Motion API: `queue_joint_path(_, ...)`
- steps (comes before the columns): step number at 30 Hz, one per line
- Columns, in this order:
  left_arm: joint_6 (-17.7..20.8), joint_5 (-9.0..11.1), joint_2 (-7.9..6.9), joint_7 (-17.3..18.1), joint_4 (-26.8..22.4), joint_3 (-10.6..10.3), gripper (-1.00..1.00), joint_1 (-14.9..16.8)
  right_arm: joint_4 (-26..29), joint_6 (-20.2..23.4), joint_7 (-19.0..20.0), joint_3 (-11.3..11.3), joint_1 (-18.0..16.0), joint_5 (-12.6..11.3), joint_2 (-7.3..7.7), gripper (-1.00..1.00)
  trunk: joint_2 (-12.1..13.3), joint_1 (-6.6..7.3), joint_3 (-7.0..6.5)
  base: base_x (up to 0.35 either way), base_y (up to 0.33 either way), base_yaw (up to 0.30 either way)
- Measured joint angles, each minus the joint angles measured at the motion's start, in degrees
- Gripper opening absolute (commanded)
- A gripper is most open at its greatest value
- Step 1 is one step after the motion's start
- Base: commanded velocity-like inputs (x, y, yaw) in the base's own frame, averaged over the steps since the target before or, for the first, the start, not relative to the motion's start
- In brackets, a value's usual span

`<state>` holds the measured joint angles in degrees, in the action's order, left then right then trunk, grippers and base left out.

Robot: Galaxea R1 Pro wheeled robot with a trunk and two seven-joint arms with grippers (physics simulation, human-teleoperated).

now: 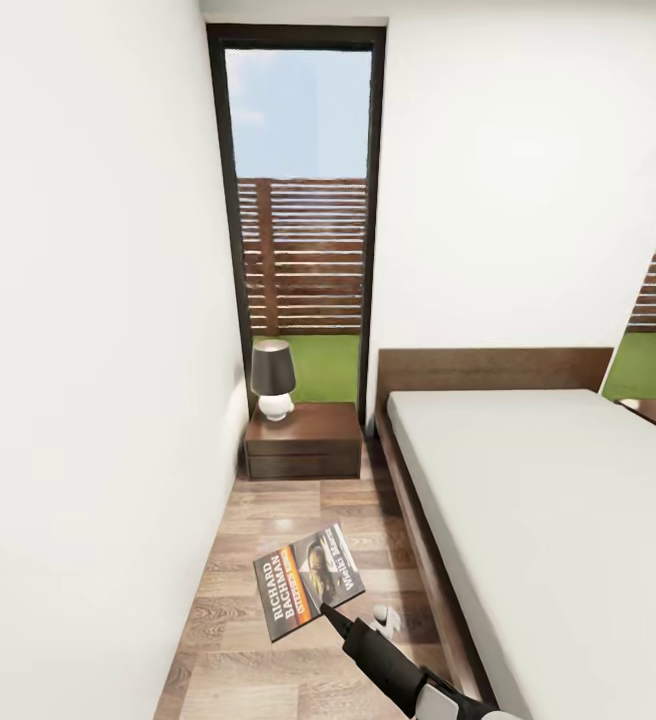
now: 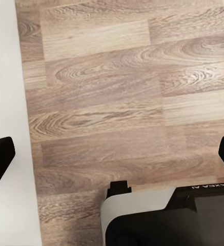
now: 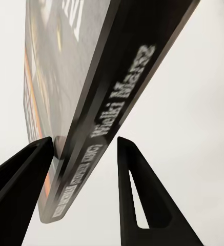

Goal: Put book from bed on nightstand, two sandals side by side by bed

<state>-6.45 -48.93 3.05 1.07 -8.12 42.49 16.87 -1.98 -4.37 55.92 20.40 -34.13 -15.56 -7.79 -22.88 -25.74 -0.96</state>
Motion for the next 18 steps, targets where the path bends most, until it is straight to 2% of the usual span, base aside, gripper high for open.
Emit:
queue_joint_path(6,-0.08,-0.02,0.00,0.02,0.00,0.00,1.00,0.00,0.01,0.00,-0.02,-0.04,0.00,0.16,-0.01,-1.00,0.00,-0.01,0.00,0.095,0.000,0.000)
queue_joint_path(12,0.01,-0.03,0.00,0.03,0.06,0.00,1.00,0.00,-0.01,0.00,-0.20,0.07,0.00,2.63,-0.03,-1.00,0.00,0.01,0.00,0.195,0.000,0.000)
queue_joint_path(18,-0.07,-0.03,0.00,0.04,0.08,-0.04,1.00,0.00,-0.01,0.00,-0.32,0.19,0.00,3.54,-0.04,-1.00,0.00,0.00,0.00,0.208,0.000,0.000)
